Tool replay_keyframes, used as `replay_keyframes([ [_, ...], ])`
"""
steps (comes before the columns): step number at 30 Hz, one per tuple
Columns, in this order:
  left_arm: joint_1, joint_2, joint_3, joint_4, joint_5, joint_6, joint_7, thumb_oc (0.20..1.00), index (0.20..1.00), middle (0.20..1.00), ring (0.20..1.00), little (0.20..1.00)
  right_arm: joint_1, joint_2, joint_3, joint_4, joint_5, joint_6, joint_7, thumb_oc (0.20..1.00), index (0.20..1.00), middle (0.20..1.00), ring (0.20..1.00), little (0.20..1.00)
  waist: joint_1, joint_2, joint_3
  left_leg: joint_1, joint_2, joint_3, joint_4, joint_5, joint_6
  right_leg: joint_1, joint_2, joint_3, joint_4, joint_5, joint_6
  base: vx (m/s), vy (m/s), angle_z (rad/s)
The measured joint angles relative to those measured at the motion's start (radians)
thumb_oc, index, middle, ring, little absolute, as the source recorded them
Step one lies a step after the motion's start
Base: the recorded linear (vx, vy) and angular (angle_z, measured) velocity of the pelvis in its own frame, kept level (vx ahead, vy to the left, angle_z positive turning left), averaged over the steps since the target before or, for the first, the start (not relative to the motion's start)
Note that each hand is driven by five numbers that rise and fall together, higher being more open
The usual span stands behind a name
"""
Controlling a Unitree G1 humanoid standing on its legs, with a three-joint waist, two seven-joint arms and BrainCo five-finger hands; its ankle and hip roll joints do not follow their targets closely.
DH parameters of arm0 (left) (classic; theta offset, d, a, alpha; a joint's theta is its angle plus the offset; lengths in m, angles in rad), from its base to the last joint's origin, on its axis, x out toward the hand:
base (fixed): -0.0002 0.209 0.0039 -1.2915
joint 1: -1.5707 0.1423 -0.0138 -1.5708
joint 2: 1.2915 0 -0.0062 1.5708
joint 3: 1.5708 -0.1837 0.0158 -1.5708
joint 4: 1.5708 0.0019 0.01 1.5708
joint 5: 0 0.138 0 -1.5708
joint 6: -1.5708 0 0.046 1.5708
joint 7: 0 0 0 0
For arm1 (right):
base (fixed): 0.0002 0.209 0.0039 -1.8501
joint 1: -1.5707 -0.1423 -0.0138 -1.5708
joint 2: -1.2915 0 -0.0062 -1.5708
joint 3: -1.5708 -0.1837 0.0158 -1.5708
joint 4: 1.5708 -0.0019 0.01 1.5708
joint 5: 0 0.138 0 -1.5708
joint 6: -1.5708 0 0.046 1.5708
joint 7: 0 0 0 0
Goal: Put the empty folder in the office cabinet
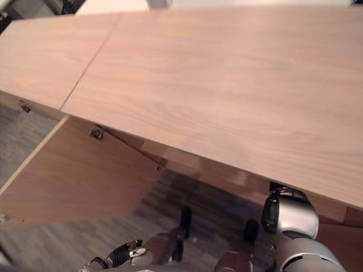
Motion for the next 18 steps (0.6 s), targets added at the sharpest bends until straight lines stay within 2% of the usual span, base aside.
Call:
replay_keyframes([
  [2, -0.002, 0.030, -0.012, -0.037, -0.001, -0.013, 0.000, 1.000, 1.000, 1.000, 1.000, 1.000, -0.055, -0.036, 0.003, 0.006, 0.000, 0.024, -0.007, 0.200, 0.200, 0.200, 0.200, 0.200, 0.007, 0.028, 0.062, -0.044, -0.006, 0.011, 0.025, -0.005, 0.004, -0.080, -0.015, 0.024, 0.084, -0.022, -0.001, -0.10, 0.023, -0.10],
  [4, -0.005, 0.062, -0.017, -0.067, -0.001, -0.020, -0.002, 1.000, 1.000, 1.000, 1.000, 1.000, -0.097, -0.055, 0.004, 0.007, 0.000, 0.034, -0.008, 0.200, 0.200, 0.200, 0.200, 0.200, 0.008, 0.033, 0.097, -0.077, -0.015, 0.021, 0.041, -0.005, 0.009, -0.137, -0.029, 0.047, 0.135, -0.035, 0.001, -0.07, 0.027, -0.11],
  [9, -0.007, 0.081, -0.010, -0.078, -0.011, -0.024, 0.002, 1.000, 1.000, 1.000, 1.000, 1.000, -0.179, -0.103, 0.022, 0.038, 0.004, 0.015, -0.029, 0.200, 0.200, 0.200, 0.200, 0.200, 0.003, 0.040, 0.110, -0.137, -0.042, 0.025, 0.078, -0.011, 0.019, -0.233, -0.067, 0.072, 0.246, -0.083, 0.003, -0.02, 0.013, 0.05],
  [13, -0.016, 0.110, -0.023, -0.081, -0.010, -0.025, 0.002, 1.000, 1.000, 1.000, 1.000, 1.000, -0.231, -0.087, 0.044, 0.038, 0.002, -0.019, -0.053, 0.200, 0.200, 0.200, 0.200, 0.200, 0.002, 0.035, 0.110, -0.196, -0.042, 0.035, 0.137, -0.033, 0.020, -0.307, -0.071, 0.103, 0.316, -0.109, 0.002, -0.03, -0.001, -0.03],
  [16, -0.027, 0.123, -0.033, -0.093, -0.010, -0.028, 0.004, 1.000, 1.000, 1.000, 1.000, 1.000, -0.294, -0.086, 0.077, 0.038, 0.002, -0.030, -0.065, 0.200, 0.200, 0.200, 0.200, 0.200, 0.002, 0.036, 0.109, -0.279, -0.036, 0.032, 0.200, -0.047, 0.015, -0.406, -0.069, 0.131, 0.421, -0.147, 0.000, -0.02, -0.014, 0.03],
  [18, -0.031, 0.136, -0.036, -0.102, -0.010, -0.030, 0.005, 1.000, 1.000, 1.000, 1.000, 1.000, -0.329, -0.085, 0.081, 0.038, 0.002, -0.043, -0.070, 0.200, 0.200, 0.200, 0.200, 0.200, 0.000, 0.036, 0.109, -0.320, -0.035, 0.021, 0.218, -0.051, 0.008, -0.460, -0.066, 0.143, 0.479, -0.183, -0.014, -0.01, -0.025, 0.23],
])
